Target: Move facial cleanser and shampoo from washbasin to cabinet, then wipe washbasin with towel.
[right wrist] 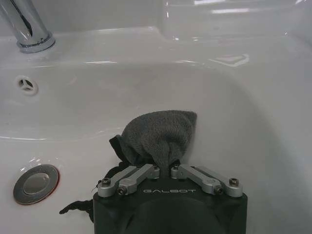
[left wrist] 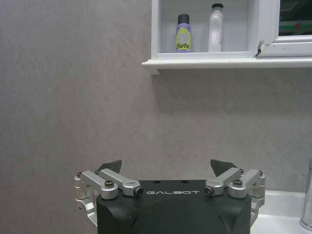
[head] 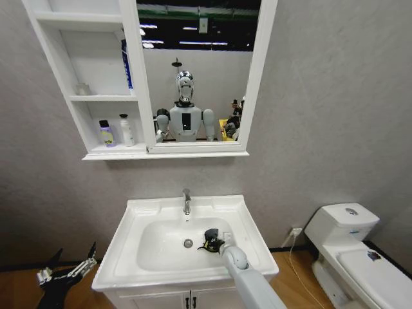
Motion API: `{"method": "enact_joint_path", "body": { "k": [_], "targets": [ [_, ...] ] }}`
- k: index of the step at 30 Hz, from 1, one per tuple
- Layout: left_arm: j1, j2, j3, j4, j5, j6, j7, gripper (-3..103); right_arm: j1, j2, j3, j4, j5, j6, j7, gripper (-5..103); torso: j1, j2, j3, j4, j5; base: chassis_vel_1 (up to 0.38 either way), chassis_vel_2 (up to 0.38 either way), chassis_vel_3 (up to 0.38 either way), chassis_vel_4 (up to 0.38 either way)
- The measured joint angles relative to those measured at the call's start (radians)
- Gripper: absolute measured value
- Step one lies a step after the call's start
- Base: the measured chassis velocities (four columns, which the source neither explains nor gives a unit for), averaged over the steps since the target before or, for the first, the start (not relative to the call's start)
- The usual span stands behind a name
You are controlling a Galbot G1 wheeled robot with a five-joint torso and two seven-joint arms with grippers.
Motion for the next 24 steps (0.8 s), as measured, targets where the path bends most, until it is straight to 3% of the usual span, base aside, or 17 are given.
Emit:
{"method": "enact_joint_path", "body": {
  "k": [3,8,17,21,24],
  "targets": [
    [0.000,0.000,0.000,0.000,0.000,0.000,0.000,100,-0.003,-0.006,-0.006,0.028,-0.006,0.005,0.040,5,0.000,0.000,0.000,-0.0003,-0.0002,0.000,0.000,0.000,0.000],
    [0.000,0.000,0.000,0.000,0.000,0.000,0.000,100,0.003,-0.007,-0.034,0.074,-0.028,0.003,0.181,5,0.000,0.000,0.000,0.0000,-0.0002,0.000,0.000,0.000,0.000],
    [0.000,0.000,0.000,0.000,0.000,0.000,0.000,100,-0.006,-0.021,-0.048,0.141,-0.214,0.056,0.205,5,0.000,0.000,0.000,0.0003,-0.0001,0.000,0.000,0.000,0.000],
    [0.000,0.000,0.000,0.000,0.000,0.000,0.000,100,-0.043,-0.036,-0.028,0.204,-0.233,0.062,0.206,5,0.000,0.000,0.000,0.0004,0.0000,0.000,0.000,0.000,0.000],
    [0.000,0.000,0.000,0.000,0.000,0.000,0.000,100,-0.117,-0.068,0.006,0.343,-0.171,0.040,0.225,5,0.000,0.000,0.000,0.0002,0.0001,0.000,0.000,0.000,0.000]
  ]
}}
